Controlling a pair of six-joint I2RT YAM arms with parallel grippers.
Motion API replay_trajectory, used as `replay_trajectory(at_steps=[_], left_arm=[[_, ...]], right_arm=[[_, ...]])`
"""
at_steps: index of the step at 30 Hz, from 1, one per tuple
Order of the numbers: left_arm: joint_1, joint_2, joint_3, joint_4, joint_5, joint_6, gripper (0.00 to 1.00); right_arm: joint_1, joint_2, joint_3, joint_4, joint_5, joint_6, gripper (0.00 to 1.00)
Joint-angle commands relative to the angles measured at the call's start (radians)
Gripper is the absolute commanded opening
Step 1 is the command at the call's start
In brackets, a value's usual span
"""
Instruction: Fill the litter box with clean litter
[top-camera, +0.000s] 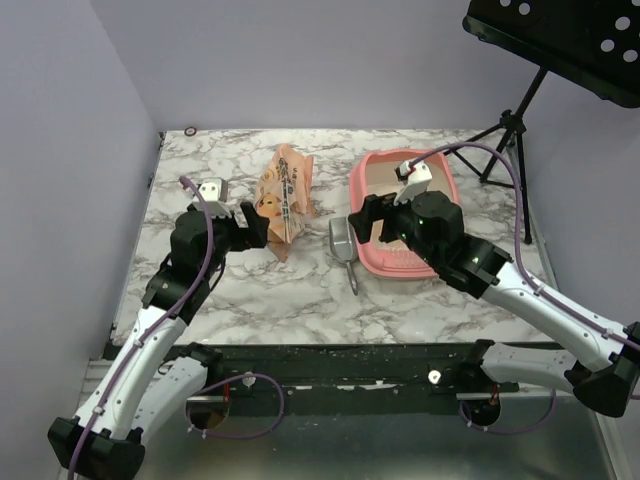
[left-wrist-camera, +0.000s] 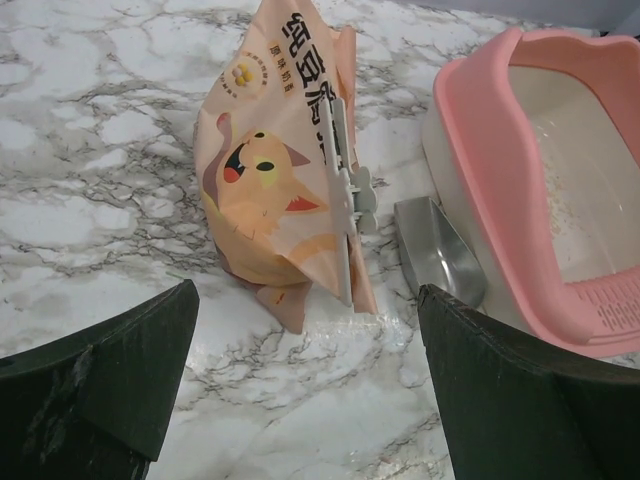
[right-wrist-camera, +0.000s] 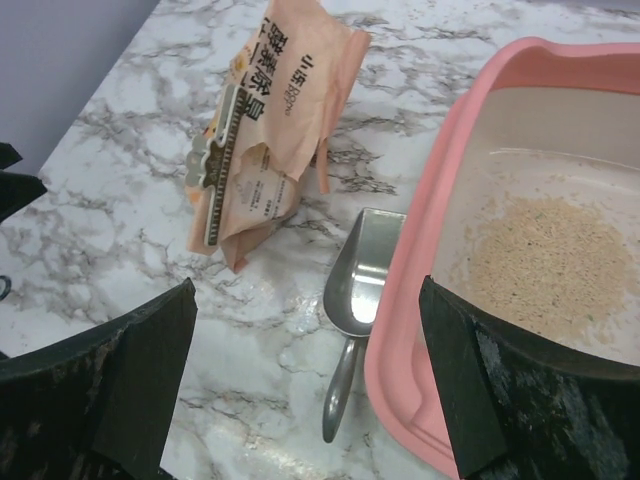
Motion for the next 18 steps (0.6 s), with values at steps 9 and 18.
replay_trajectory(at_steps=[9, 18], left_arm=[[0.004, 0.080, 0.060, -0.033, -0.035, 0.045, 0.99], [0.004, 0.041, 0.033, -0.036, -0.087, 0.057, 0.99]], right_arm=[[0.000, 0.131, 0.103, -0.058, -0.009, -0.040, 1.00], [0.000, 0.260, 0.229, -0.029, -0.155, -0.042, 0.98]])
